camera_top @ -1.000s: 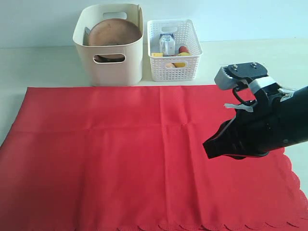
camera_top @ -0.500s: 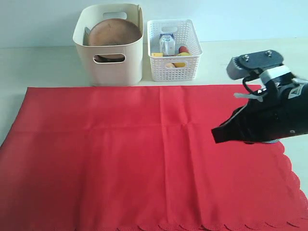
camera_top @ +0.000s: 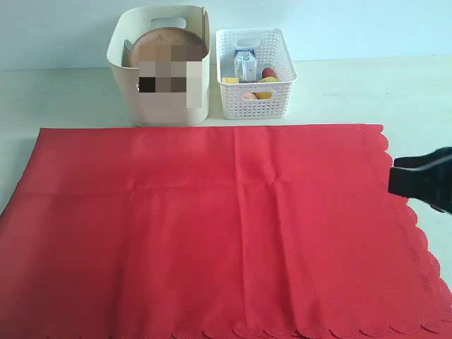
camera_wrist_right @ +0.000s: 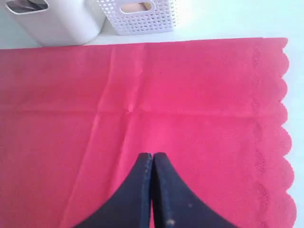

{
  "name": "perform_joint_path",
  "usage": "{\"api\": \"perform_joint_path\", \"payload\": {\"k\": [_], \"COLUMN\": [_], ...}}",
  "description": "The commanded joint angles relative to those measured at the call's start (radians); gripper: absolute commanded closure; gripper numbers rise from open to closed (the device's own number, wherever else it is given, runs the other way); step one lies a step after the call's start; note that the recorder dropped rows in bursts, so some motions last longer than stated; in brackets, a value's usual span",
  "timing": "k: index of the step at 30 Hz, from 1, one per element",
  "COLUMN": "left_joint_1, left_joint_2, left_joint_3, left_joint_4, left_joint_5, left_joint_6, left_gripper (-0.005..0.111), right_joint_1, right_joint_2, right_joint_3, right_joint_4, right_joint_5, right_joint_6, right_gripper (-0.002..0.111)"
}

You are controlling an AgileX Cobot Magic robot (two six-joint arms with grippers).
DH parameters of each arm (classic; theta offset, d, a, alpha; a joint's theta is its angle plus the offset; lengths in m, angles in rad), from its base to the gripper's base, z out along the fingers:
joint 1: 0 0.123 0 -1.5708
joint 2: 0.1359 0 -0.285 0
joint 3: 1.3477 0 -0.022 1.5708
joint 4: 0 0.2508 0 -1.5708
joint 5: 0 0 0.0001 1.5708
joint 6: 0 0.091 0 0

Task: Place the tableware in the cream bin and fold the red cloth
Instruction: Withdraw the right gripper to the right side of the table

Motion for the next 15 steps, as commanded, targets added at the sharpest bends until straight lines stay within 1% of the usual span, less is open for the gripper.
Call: {"api": "perform_joint_path", "payload": {"k": [1, 5, 7, 10, 15], "left_joint_1": [0.002, 0.002, 0.002, 0.002, 0.002], "left_joint_2": [-0.007, -0.007, -0.007, -0.007, -0.007], "left_joint_3": [0.003, 0.003, 0.003, 0.003, 0.003], "left_joint_4": [0.000, 0.000, 0.000, 0.000, 0.000], "left_joint_5": [-0.013, -0.013, -0.013, -0.013, -0.013], "left_joint_6": [0.001, 0.001, 0.001, 0.001, 0.001], "left_gripper": [0.107, 0.107, 0.107, 0.107, 0.107], "right_joint_1": [-0.004, -0.004, -0.004, -0.004, -0.004], "right_joint_2": [-0.110, -0.203, -0.234, -0.268, -0.285], "right_joint_3": [0.115, 0.245, 0.295, 0.337, 0.344], "right_joint_4": [-0.012, -0.046, -0.046, -0.046, -0.046], "right_joint_5": [-0.148, -0.359, -0.426, -0.449, -0.456], "right_joint_6": [0.014, -0.007, -0.031, -0.052, -0.049], "right_gripper": [0.108, 0.108, 0.108, 0.108, 0.108]}}
